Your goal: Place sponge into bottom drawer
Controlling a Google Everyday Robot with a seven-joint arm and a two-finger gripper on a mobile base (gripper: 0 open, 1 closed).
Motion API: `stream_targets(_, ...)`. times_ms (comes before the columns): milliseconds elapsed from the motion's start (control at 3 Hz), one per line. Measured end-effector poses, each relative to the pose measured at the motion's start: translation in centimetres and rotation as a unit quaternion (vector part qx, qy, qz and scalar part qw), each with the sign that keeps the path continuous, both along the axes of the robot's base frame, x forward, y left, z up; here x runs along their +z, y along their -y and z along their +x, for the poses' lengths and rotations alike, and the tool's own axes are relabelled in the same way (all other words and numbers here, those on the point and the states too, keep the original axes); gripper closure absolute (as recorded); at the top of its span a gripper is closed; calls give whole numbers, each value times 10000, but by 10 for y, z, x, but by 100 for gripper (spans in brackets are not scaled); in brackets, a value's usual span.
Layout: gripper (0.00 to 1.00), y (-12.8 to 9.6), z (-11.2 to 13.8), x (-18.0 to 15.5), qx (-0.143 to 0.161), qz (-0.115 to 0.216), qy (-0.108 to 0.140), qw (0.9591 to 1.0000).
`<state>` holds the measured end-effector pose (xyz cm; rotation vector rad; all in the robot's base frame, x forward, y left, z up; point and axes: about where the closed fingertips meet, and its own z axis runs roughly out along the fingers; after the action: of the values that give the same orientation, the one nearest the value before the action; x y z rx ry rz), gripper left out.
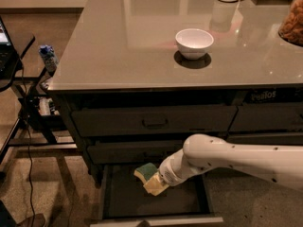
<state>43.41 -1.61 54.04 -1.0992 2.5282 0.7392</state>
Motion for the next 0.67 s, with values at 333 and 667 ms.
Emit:
stream_targets(333, 100, -10, 17, -46, -308, 181, -7, 9994)
stream_targets(667, 100, -10, 17, -46, -308, 181, -7, 9994)
